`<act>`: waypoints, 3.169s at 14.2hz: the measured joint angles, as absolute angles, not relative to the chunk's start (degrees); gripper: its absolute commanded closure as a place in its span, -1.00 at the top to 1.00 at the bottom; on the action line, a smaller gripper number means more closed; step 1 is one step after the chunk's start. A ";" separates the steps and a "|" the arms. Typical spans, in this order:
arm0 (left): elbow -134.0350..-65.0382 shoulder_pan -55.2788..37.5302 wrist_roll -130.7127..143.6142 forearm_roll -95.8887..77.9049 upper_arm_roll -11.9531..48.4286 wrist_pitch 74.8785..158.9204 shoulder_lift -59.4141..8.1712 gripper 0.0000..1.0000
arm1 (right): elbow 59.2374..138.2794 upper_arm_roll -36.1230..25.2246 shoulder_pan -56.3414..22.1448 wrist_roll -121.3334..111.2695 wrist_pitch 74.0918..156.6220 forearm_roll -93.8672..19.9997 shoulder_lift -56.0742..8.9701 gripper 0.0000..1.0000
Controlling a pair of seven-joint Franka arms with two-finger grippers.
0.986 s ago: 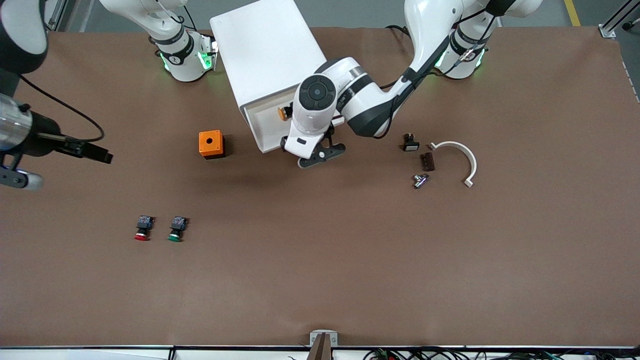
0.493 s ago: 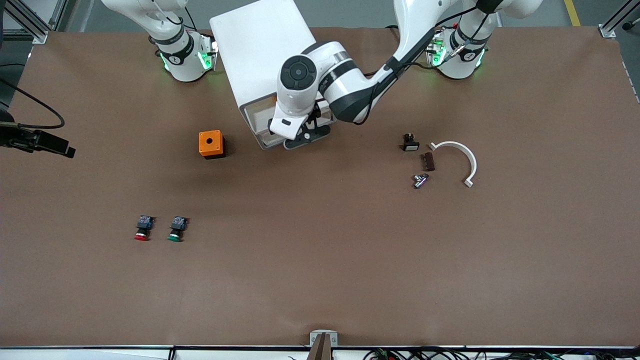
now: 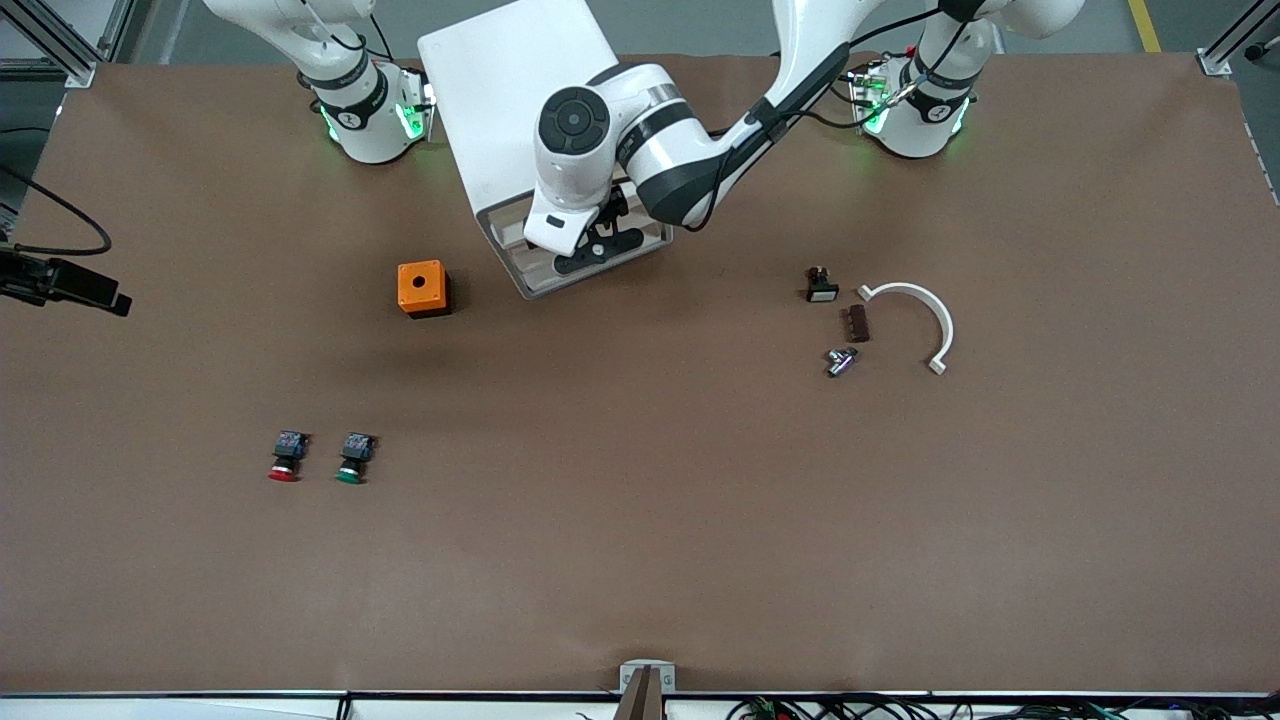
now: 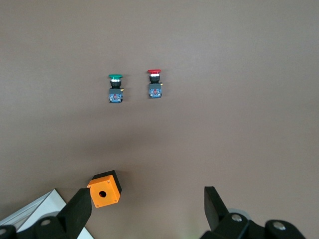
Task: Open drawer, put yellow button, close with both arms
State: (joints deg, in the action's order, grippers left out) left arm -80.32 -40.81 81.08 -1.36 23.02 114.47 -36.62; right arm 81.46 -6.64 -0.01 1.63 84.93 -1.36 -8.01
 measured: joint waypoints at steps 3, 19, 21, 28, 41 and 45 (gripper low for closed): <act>-80.38 -41.58 81.35 -2.28 23.02 114.46 -36.62 1.00 | 81.04 -6.26 -0.01 1.65 84.93 -1.34 -7.91 1.00; -79.36 -22.50 56.92 -3.72 22.44 115.08 -35.50 1.00 | 80.78 -6.01 -0.01 1.66 84.97 -1.34 -7.91 1.00; -79.35 -17.76 49.92 -3.25 22.29 114.99 -35.43 1.00 | 80.69 -5.97 -0.01 1.66 85.04 -1.34 -7.91 1.00; -79.29 -6.90 35.30 2.09 22.12 114.99 -34.76 1.00 | 79.98 -5.98 0.00 1.66 85.10 -1.34 -7.90 1.00; -90.73 -0.02 12.51 2.41 11.51 110.13 -14.91 1.00 | 79.82 -5.97 0.01 1.66 85.13 -1.34 -7.89 1.00; -97.04 1.46 12.51 2.41 10.57 110.06 -6.07 1.00 | 79.58 -6.09 0.02 1.67 85.15 -1.32 -7.89 1.00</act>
State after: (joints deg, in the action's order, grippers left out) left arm -97.04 1.46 12.51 2.41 10.57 110.06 -6.07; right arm 79.58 -6.09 0.02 1.67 85.15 -1.32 -7.89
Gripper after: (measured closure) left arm 0.000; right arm 0.000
